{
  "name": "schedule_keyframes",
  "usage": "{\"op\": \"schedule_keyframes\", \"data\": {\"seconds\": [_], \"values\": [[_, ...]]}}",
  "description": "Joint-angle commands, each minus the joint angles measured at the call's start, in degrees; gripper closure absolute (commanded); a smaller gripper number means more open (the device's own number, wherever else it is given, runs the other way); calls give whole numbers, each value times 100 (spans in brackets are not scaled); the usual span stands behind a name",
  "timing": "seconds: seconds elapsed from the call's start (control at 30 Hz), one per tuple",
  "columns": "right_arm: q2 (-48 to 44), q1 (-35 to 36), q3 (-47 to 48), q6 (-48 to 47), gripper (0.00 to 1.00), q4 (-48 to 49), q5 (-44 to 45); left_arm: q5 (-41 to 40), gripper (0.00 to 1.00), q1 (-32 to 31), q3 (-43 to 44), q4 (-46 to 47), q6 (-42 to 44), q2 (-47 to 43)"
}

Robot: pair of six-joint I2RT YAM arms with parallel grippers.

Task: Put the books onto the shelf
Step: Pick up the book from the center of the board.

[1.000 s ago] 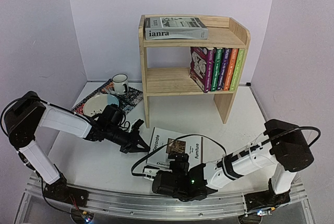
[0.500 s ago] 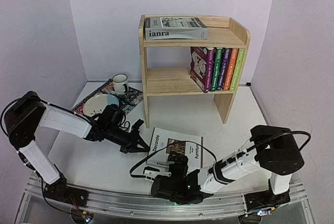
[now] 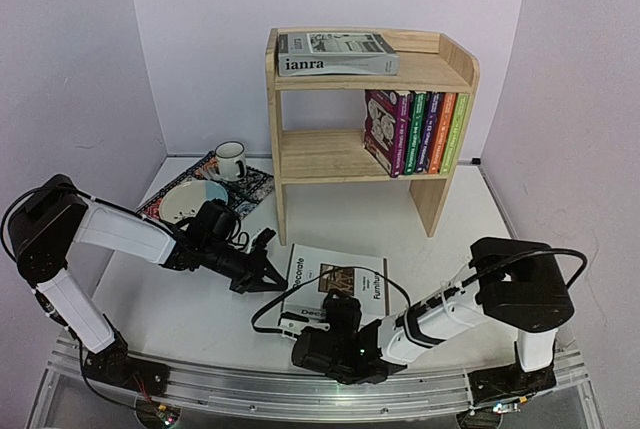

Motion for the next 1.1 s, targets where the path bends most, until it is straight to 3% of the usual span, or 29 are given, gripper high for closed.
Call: {"op": "schedule_keyframes", "data": {"seconds": [0.0,0.2,0.37,0.63,0.9,1.07], "values": [[60,-18,-13,-160,40,166,207,96,100,-15,173,90,-19,-127],[-247,-18,-96,-199,58,252,237,153,100,0,189,89,39,-287],[-652,-21,-219,-334,69,291,154,96,89,101,211,38,97,-690],[-1353,-1,-365,-725,72,298,18,-165,66,620,295,-722,483,-1642],[-2759,35,-472,-1021,81,-126,-632,-601,64,1073,625,-1832,1060,-2294],[-3917,35,-466,-839,75,-803,-1769,-1000,64,1124,718,-2105,1154,-2482]]}}
